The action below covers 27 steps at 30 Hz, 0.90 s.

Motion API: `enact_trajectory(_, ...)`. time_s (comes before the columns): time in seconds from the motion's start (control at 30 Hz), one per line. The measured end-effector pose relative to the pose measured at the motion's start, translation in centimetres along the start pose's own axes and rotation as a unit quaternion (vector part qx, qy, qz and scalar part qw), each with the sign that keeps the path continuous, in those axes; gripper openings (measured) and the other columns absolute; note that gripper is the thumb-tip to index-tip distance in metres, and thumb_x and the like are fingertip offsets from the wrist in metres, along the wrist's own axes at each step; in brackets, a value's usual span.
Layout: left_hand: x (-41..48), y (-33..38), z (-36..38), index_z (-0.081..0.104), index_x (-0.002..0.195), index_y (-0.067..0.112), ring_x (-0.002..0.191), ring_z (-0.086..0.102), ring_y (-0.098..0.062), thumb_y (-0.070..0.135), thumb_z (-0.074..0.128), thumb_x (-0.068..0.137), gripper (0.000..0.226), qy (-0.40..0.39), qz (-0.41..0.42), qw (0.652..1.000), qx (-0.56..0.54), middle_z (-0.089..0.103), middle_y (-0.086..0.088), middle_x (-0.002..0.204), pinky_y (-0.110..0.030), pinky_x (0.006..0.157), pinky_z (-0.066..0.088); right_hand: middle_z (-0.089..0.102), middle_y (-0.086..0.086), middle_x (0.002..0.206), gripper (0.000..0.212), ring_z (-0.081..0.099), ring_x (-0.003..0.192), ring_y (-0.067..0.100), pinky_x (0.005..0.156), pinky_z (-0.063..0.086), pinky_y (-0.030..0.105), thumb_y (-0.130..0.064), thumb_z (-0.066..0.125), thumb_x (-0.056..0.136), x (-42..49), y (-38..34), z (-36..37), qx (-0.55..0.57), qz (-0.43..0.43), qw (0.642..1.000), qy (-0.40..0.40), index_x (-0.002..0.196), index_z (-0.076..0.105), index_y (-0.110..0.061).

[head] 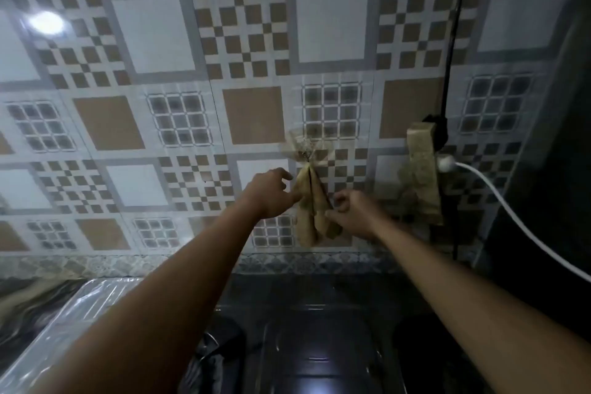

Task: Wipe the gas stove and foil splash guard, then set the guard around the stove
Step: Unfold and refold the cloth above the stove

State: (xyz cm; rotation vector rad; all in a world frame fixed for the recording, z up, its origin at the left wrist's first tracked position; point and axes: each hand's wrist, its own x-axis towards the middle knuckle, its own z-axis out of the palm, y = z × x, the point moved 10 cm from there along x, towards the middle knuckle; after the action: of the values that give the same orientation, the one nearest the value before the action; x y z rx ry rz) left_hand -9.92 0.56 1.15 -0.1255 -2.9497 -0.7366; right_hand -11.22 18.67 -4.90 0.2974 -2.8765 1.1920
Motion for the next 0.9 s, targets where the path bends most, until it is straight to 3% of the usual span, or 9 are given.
enact_trajectory(0.07,1.3,-0.5,1.3,0.051,0.138,0.018,0.117,0.06,-0.025,0.049,0.066,0.089,0.06,-0.013,-0.017,1.0,-0.007,0.064,-0.006,0.129,-0.036,0.098,0.046,0.065,0.003,0.12,0.046,0.064,0.105,0.019,0.091,0.056,0.042,-0.035,0.068,0.091,1.2,0.5,0.6,0.011,0.004,1.0,-0.005,0.133,0.057,-0.021)
enact_trajectory(0.23,2.9,-1.7,3.7,0.062,0.118,0.019,0.101,0.066,-0.022,0.04,0.069,0.087,0.038,0.001,-0.031,0.998,-0.048,0.071,-0.003,0.109,-0.037,0.087,0.055,0.064,-0.001,0.097,0.012,0.063,0.085,0.012,0.078,0.058,0.038,-0.029,0.064,0.094,2.7,0.7,1.5,0.04,-0.011,0.999,0.014,0.103,0.061,-0.022)
enact_trajectory(0.37,3.0,-1.5,3.7,0.065,0.099,0.015,0.091,0.067,-0.022,0.03,0.067,0.089,0.018,0.046,-0.021,0.995,-0.082,0.072,-0.003,0.095,-0.037,0.081,0.055,0.054,0.003,0.078,0.019,0.052,0.068,0.016,0.062,0.045,0.035,-0.027,0.057,0.095,2.1,0.2,0.9,0.075,-0.032,0.996,0.035,0.091,0.053,-0.01)
enact_trajectory(0.5,1.5,-0.9,0.9,0.054,0.092,0.017,0.079,0.06,-0.019,0.032,0.058,0.092,0.016,0.164,-0.008,0.979,-0.12,0.063,-0.001,0.088,-0.033,0.064,0.05,0.046,0.004,0.071,0.016,0.043,0.058,0.013,0.053,0.036,0.028,-0.021,0.053,0.098,1.0,-1.3,-2.5,0.175,-0.059,0.976,0.118,0.088,0.048,-0.009)
enact_trajectory(0.57,0.4,-0.2,-1.3,0.048,0.097,0.016,0.074,0.056,-0.014,0.032,0.051,0.097,0.016,0.213,0.001,0.963,-0.168,0.057,0.0,0.086,-0.027,0.058,0.045,0.045,0.005,0.073,0.017,0.042,0.059,0.013,0.055,0.035,0.029,-0.02,0.054,0.096,0.4,-2.4,-4.7,0.218,-0.076,0.959,0.163,0.091,0.049,-0.004)
enact_trajectory(0.67,-0.8,0.9,-3.6,0.045,0.102,0.014,0.075,0.054,-0.016,0.031,0.046,0.1,0.016,0.196,0.01,0.95,-0.244,0.056,-0.003,0.089,-0.033,0.064,0.05,0.049,0.002,0.076,0.018,0.045,0.064,0.013,0.058,0.037,0.029,-0.024,0.058,0.091,-0.4,-4.3,-7.4,0.247,-0.095,0.942,0.206,0.093,0.051,-0.008)
enact_trajectory(0.8,-2.9,1.9,-6.6,0.047,0.097,0.014,0.082,0.054,-0.02,0.019,0.056,0.095,0.011,0.141,0.032,0.947,-0.286,0.056,-0.008,0.094,-0.033,0.069,0.05,0.062,0.003,0.088,0.008,0.057,0.077,0.015,0.065,0.048,0.031,-0.012,0.065,0.091,-1.9,-7.0,-9.4,0.29,-0.106,0.941,0.14,0.096,0.058,-0.014)
enact_trajectory(0.9,-5.4,2.1,-7.5,0.043,0.103,0.017,0.093,0.06,-0.027,0.008,0.06,0.09,0.024,0.06,0.04,0.957,-0.282,0.058,-0.014,0.106,-0.037,0.075,0.057,0.065,-0.001,0.104,0.025,0.062,0.099,0.014,0.079,0.053,0.03,-0.006,0.072,0.086,-4.2,-9.4,-10.6,0.199,-0.15,0.963,0.099,0.094,0.059,-0.026)
